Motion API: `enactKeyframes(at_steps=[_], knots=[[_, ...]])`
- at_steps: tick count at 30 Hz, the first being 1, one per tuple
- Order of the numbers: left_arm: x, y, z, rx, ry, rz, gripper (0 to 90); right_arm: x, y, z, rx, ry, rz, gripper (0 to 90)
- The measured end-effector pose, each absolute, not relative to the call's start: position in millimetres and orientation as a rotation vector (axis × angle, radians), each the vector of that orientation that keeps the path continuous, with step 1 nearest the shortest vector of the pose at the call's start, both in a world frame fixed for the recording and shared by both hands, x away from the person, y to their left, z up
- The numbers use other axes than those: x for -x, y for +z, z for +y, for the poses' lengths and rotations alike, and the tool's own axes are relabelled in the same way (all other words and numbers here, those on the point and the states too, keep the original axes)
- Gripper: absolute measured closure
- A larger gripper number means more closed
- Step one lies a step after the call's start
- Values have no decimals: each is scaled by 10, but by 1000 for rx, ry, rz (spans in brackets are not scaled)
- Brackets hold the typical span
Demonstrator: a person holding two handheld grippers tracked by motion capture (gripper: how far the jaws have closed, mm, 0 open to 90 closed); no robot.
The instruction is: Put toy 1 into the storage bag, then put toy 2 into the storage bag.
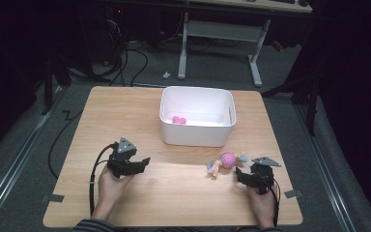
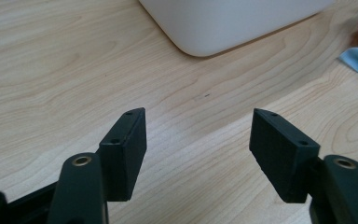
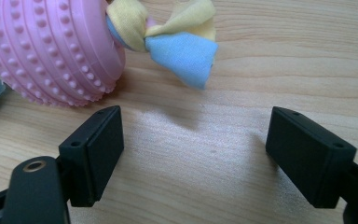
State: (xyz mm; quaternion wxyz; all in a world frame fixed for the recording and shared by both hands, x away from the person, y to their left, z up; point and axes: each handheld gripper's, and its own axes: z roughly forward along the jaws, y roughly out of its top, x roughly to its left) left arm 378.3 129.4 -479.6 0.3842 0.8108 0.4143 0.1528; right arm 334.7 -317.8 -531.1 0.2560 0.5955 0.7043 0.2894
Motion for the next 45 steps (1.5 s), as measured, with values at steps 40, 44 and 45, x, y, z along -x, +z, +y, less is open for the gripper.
enactKeyframes(at_steps=[40,44,45], knots=[[-3954,-5351,1057,-2074,465,1078,361,-3350,-5312,-3180,-1610,786,1915,191],[-3948,-5351,1041,-2079,475,1087,335,-3349,-5310,-3178,-1608,785,1921,191],[-3949,-5351,1043,-2080,472,1088,326,-3352,-5311,-3178,-1606,787,1922,190]])
